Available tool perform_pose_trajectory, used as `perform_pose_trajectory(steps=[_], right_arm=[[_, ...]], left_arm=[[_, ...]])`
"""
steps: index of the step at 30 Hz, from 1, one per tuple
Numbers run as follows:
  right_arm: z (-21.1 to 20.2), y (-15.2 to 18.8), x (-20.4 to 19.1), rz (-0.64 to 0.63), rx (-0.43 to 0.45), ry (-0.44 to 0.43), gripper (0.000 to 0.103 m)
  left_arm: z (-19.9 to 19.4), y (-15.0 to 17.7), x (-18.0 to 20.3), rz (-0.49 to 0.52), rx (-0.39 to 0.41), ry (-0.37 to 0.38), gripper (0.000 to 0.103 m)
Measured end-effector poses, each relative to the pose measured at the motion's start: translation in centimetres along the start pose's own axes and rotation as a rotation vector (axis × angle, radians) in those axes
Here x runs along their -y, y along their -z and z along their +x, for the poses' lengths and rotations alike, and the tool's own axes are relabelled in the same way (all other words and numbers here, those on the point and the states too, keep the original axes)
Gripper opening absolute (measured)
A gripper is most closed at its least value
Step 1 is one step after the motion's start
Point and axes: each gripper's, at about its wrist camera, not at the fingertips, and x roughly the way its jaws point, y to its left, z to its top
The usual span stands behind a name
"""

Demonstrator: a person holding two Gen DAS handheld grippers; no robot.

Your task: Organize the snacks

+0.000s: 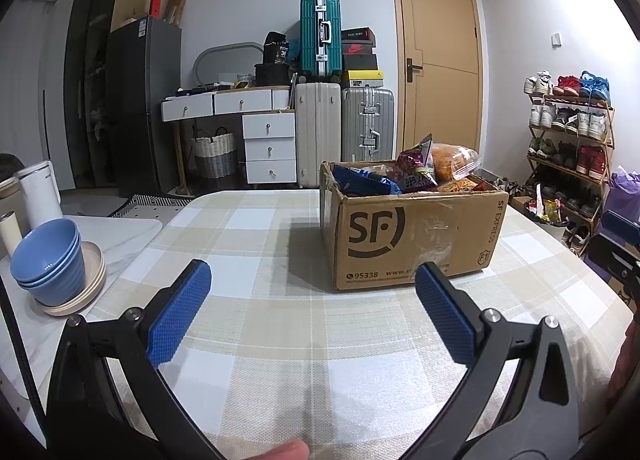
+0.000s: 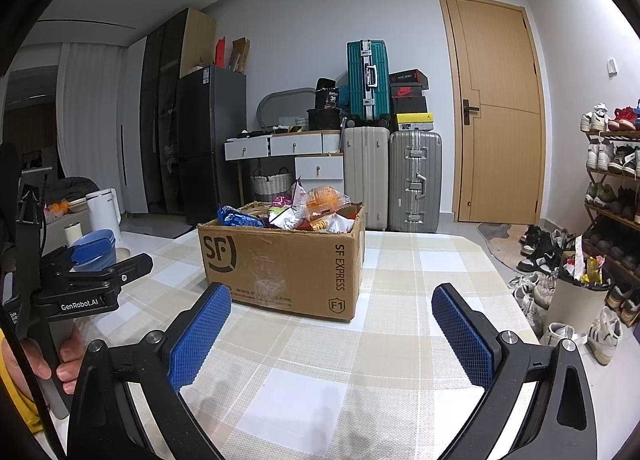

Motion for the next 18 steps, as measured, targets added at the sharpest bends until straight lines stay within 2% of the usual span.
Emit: perform_pose_trajectory(steps=[18], right_arm=[[0.13, 0.04, 0.04, 0.0, -0.002, 0.001, 0.102]], left_arm=[[0.1, 0.07, -0.47, -0.004, -0.024, -0.01, 0.102]])
